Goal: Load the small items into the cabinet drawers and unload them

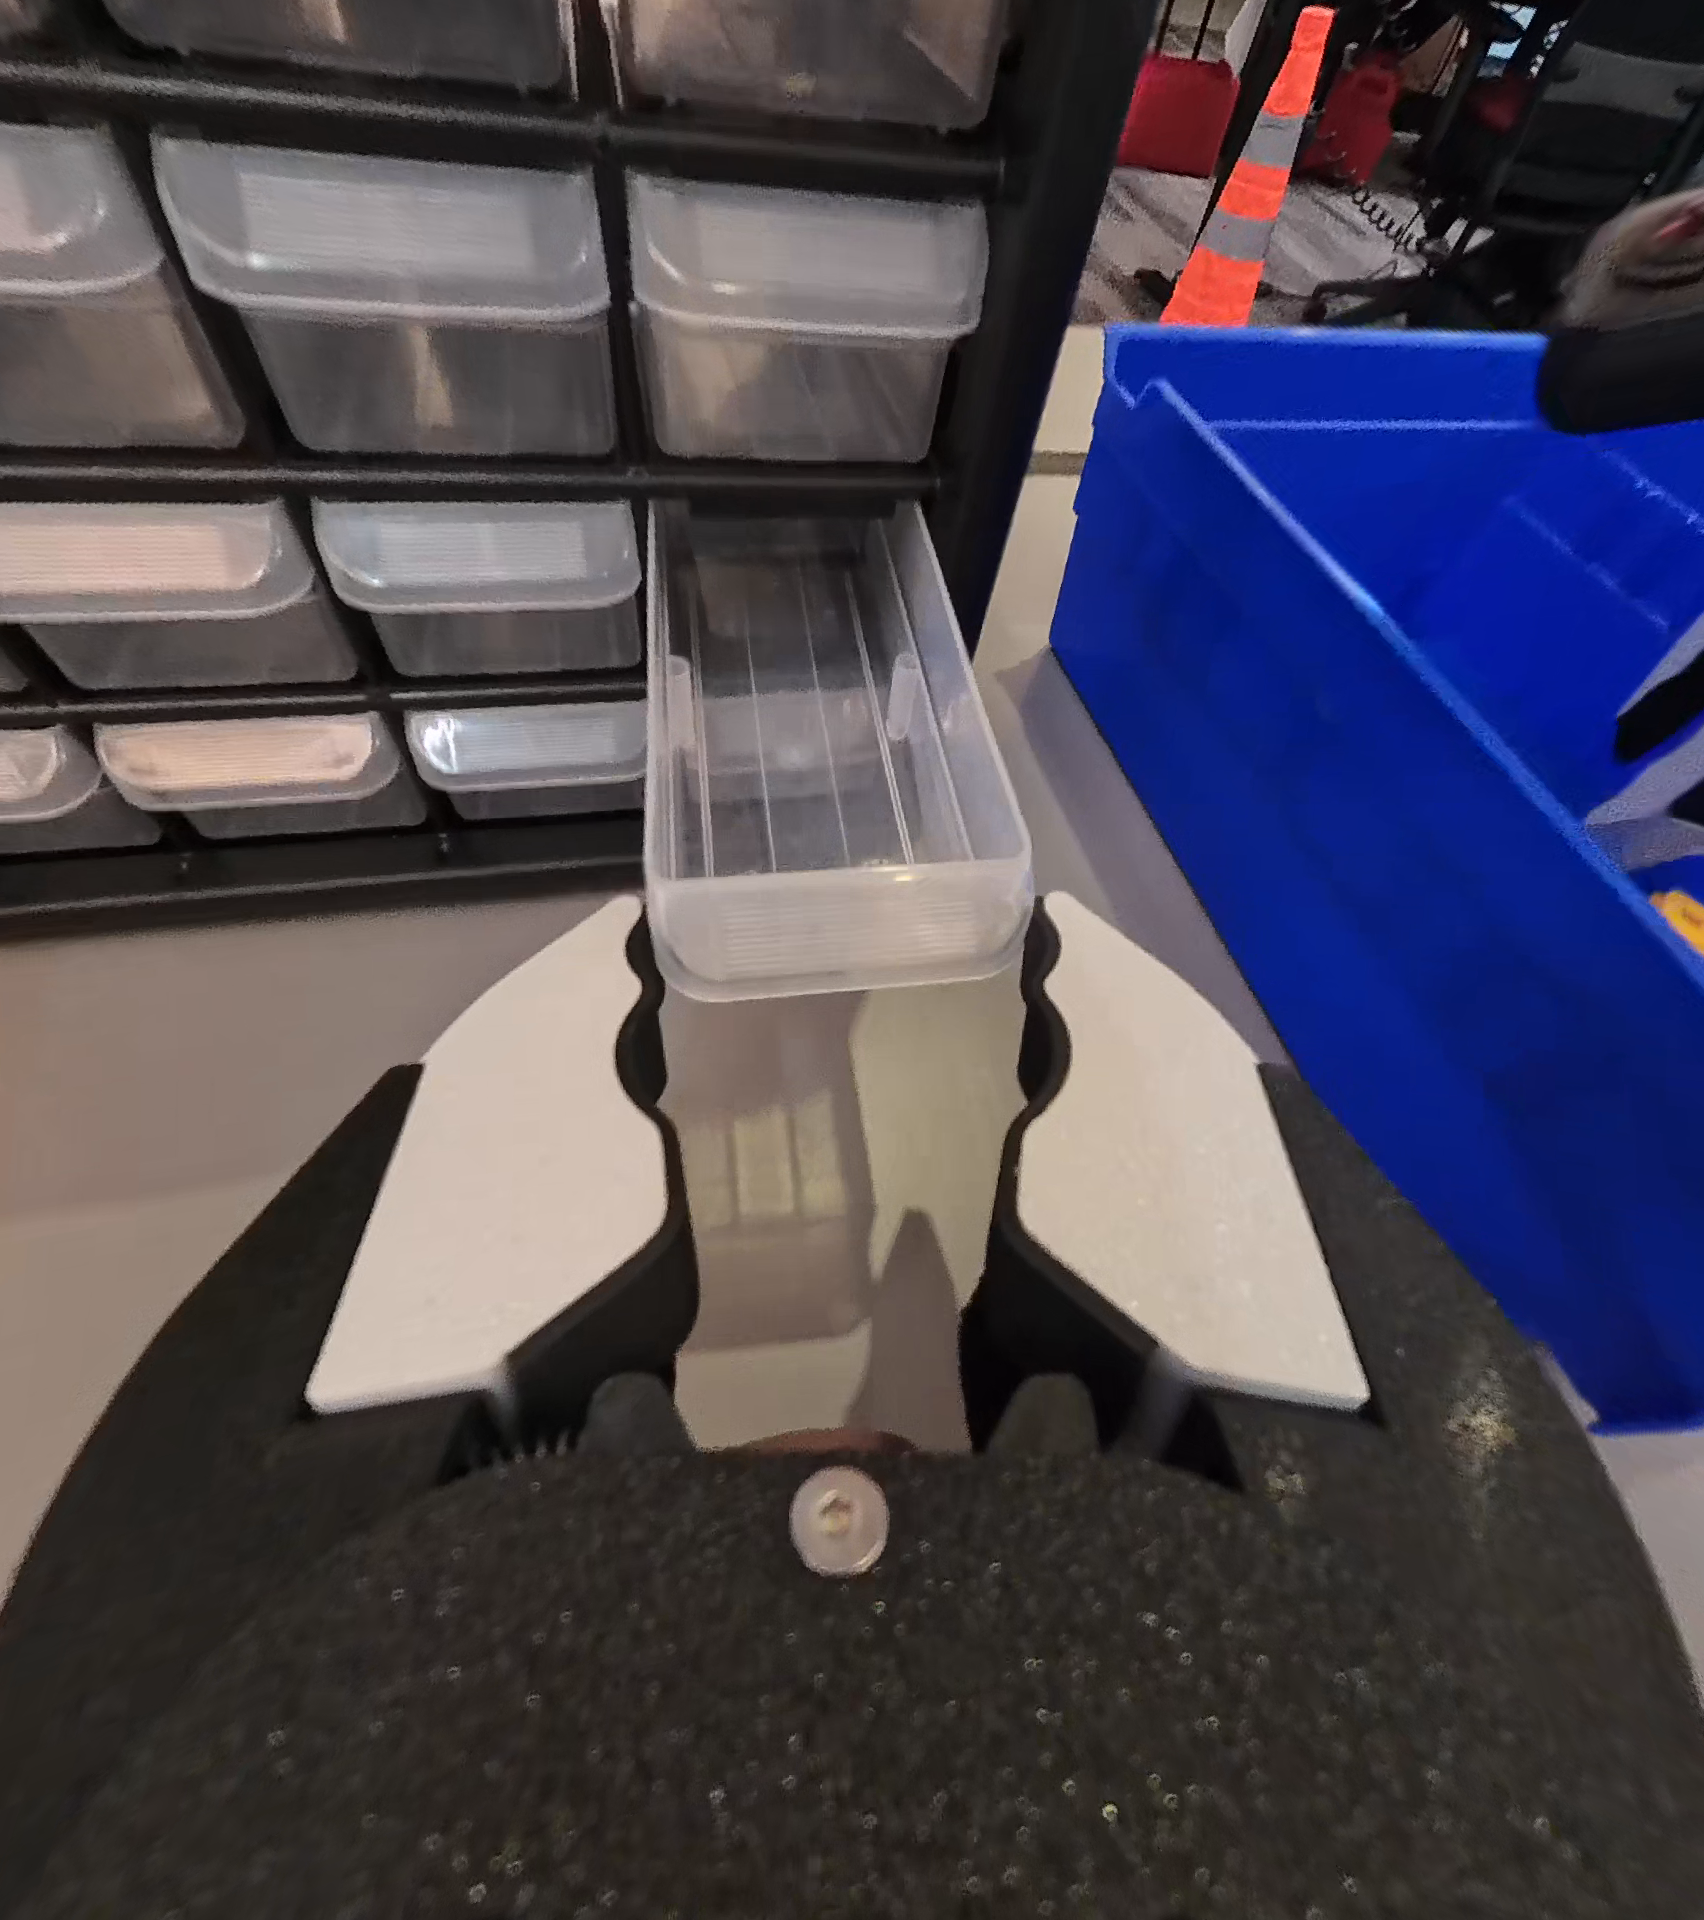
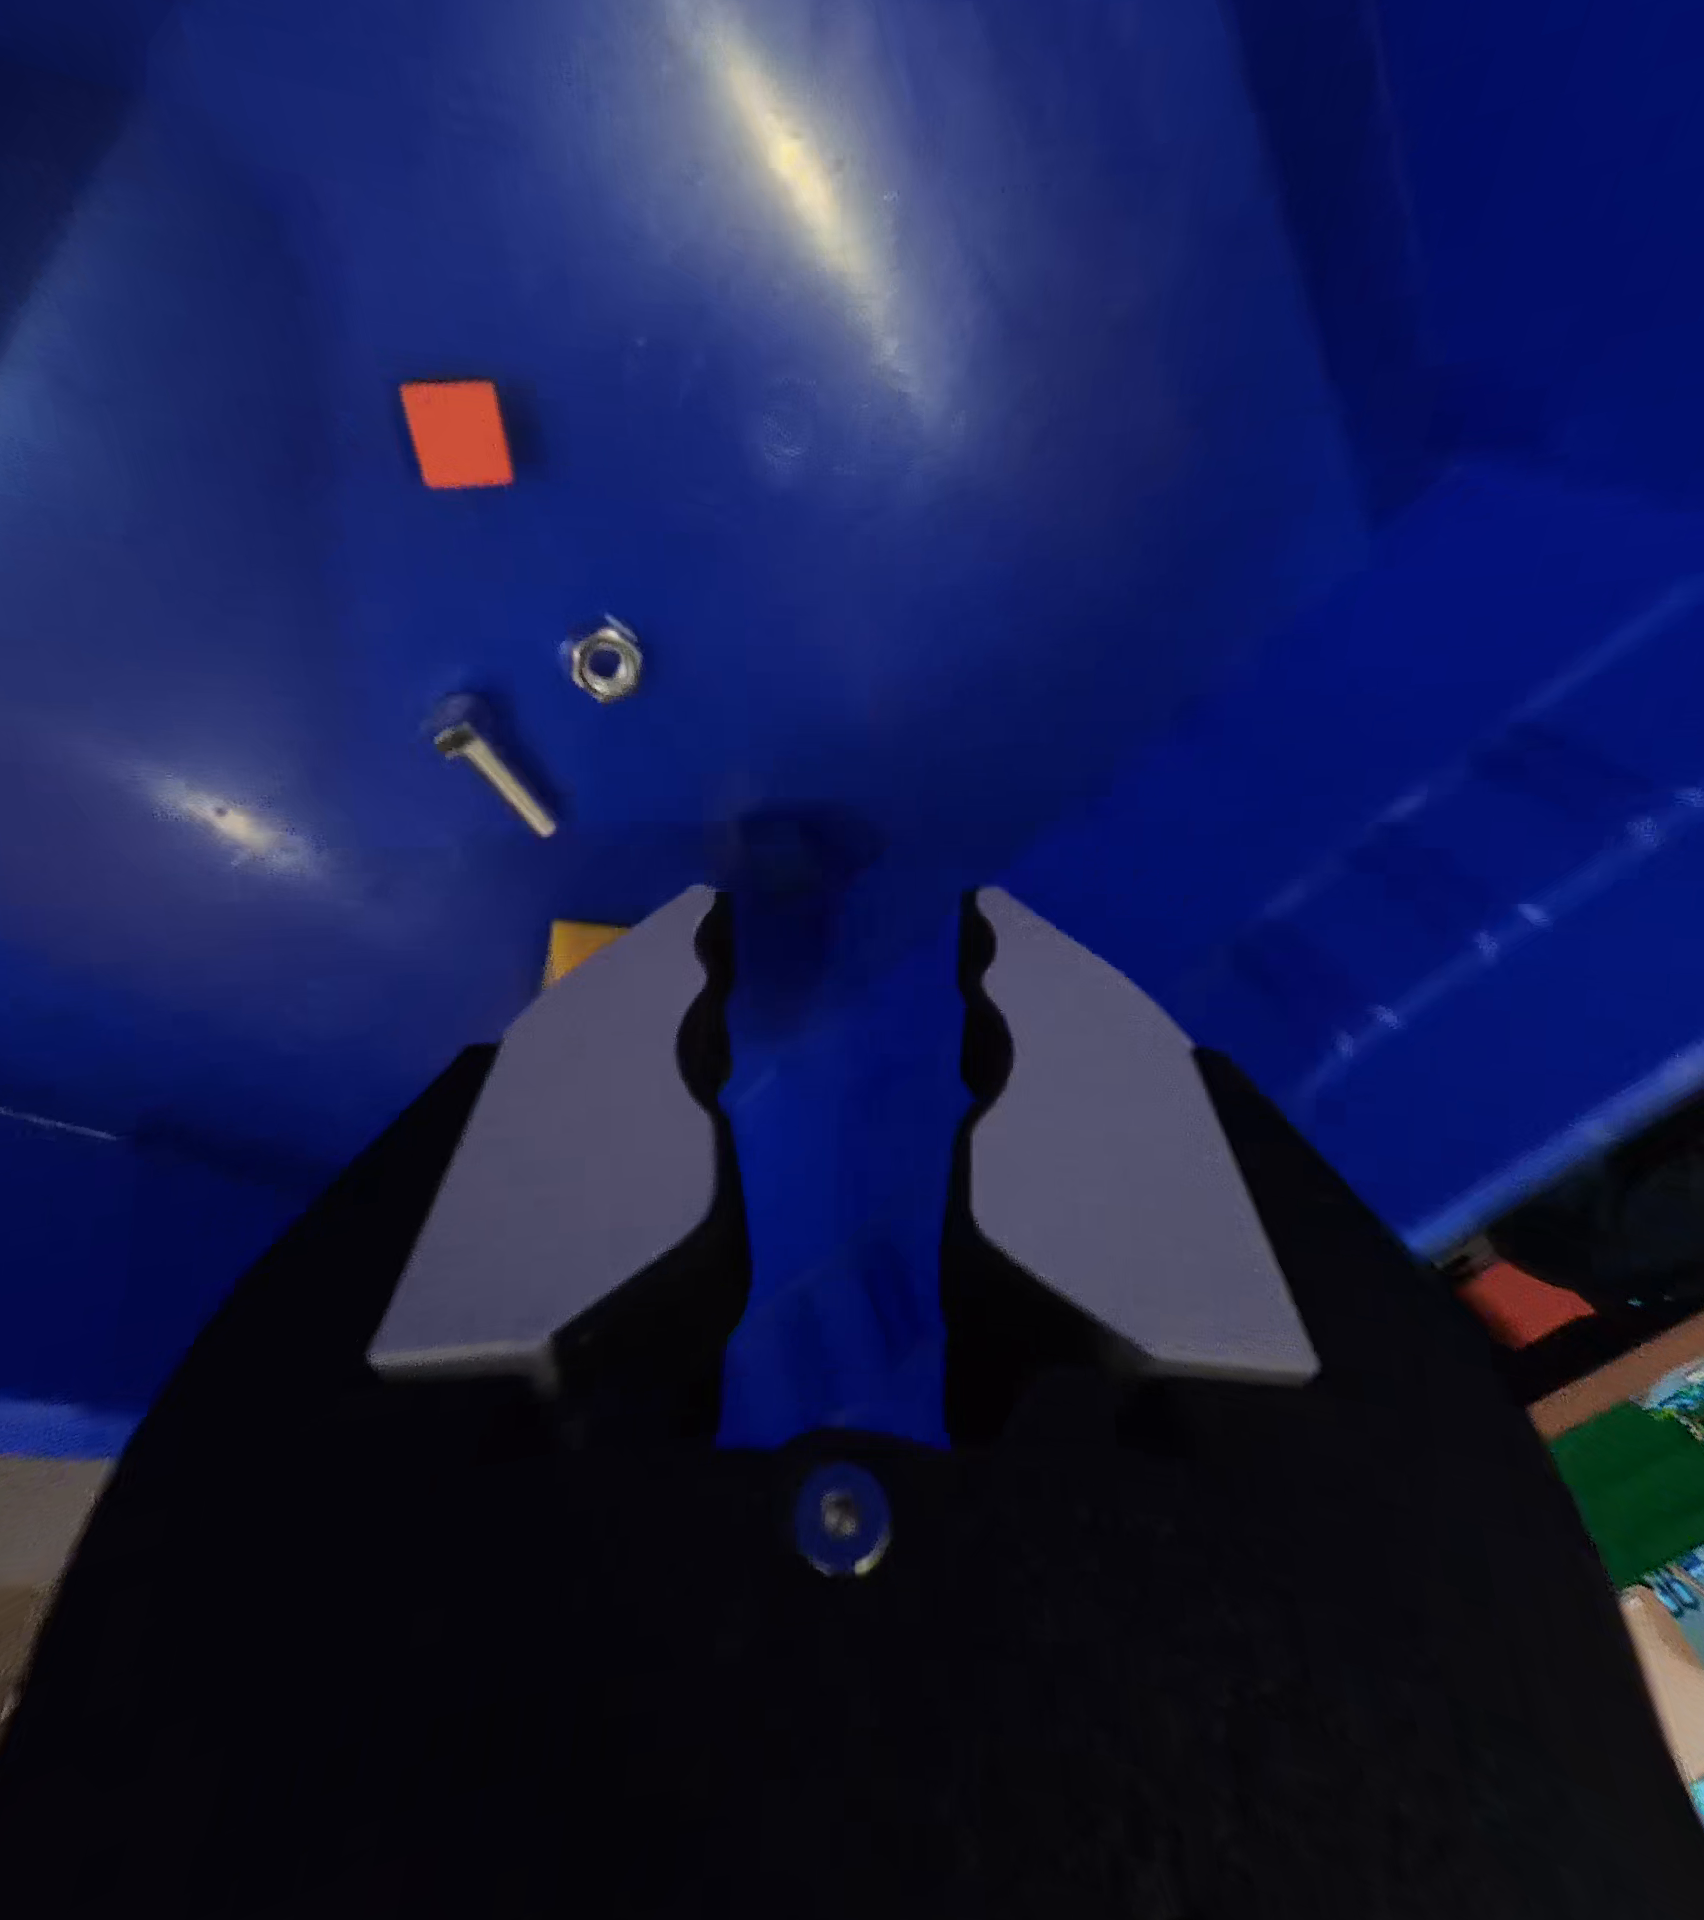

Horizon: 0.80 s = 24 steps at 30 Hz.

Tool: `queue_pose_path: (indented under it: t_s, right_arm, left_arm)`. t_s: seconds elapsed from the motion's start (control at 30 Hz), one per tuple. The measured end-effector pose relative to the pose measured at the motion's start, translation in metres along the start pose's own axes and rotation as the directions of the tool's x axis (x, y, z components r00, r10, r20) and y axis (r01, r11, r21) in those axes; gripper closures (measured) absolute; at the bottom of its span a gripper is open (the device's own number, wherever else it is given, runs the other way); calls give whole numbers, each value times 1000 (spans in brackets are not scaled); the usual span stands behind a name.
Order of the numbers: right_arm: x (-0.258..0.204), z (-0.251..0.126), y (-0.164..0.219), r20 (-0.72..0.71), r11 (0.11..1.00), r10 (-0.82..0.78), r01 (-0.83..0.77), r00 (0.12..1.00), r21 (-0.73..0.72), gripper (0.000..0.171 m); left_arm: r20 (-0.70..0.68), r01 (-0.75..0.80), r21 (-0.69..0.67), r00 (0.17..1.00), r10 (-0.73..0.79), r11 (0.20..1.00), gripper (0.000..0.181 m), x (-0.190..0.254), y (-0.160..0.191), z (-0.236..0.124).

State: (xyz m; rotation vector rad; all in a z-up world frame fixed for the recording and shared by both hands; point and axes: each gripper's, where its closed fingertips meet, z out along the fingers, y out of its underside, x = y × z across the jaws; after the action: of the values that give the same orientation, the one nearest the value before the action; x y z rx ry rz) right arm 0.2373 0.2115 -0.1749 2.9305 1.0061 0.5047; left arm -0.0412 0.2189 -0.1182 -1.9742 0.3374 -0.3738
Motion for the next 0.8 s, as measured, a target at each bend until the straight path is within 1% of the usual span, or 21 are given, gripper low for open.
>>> queue_pose_path:
  t_s: [0.03,0.07,0.1,0.13,0.17,0.2,0.23,0.27,0.3,0.33,0.37,0.4,0.5,0.53,0.57,0.63,0.67,0.7,0.73,0.8]
  right_arm:
    - [2,-12,-1,-28,999,19,-17,999,49,131]
    - [2,-28,-5,-42,990,52,-46,998,136,131]
    - [-1,-47,-9,-43,964,107,-93,993,248,131]
    - [-5,-69,-13,-32,913,183,-158,983,376,131]
    - [-13,-91,-17,4,830,269,-234,963,506,131]
    - [-27,-112,-21,80,718,337,-311,938,622,134]
    - [-48,-131,-23,182,588,360,-374,915,717,137]
    - [-73,-149,-25,289,447,343,-426,894,786,137]
    - [-102,-164,-24,373,321,287,-455,882,830,138]
    - [-128,-175,-20,415,226,233,-464,880,857,142]
    - [-150,-178,-15,437,170,206,-472,876,865,142]
    - [-170,-178,-9,456,134,191,-483,869,865,142]
    - [-214,-172,3,480,52,178,-495,859,867,143]
    - [-224,-170,5,459,24,172,-470,872,882,143]
    - [-231,-166,6,425,15,183,-434,887,901,144]
    - [-236,-162,7,358,66,218,-380,908,923,143]
    - [-237,-168,9,319,58,216,-338,923,939,142]
    - [-235,-175,12,279,20,217,-290,935,957,142]
    - [-234,-181,14,249,-16,222,-252,943,968,144]
    - [-230,-181,18,240,-23,237,-241,941,970,145]
  left_arm:
    - [-2,-1,7,1000,1,1000,115,0,-4,2]
    - [-8,-8,11,1000,8,1000,114,1,-9,5]
    - [-12,-13,4,1000,13,1000,114,1,-11,10]
    - [-14,-15,-5,1000,15,1000,114,0,-12,16]
    - [-20,-14,-20,1000,13,1000,114,0,-13,23]
    - [-36,-1,-35,999,0,999,114,0,-13,29]
    - [-64,28,-39,998,-30,999,111,2,-15,32]
    - [-101,58,-44,993,-63,997,106,6,-15,34]
    - [-127,86,-55,988,-92,995,104,7,-14,33]
    - [-143,111,-60,983,-118,992,104,6,-13,30]
    - [-166,129,-55,977,-137,990,105,6,-12,24]
    - [-188,143,-43,971,-148,989,108,7,-10,17]
    - [-188,195,24,964,-188,980,129,0,-9,-1]
    - [-180,202,47,965,-190,978,132,-1,-10,-4]
    - [-171,192,62,969,-179,979,138,-1,-11,-5]
    - [-160,135,69,979,-122,988,165,4,-12,-1]
    - [-142,102,67,986,-92,993,173,6,-13,2]
    - [-105,74,69,992,-66,995,179,4,-14,6]
    - [-60,53,72,997,-49,996,181,0,-16,11]
    - [-15,43,63,999,-43,997,181,-4,-19,21]
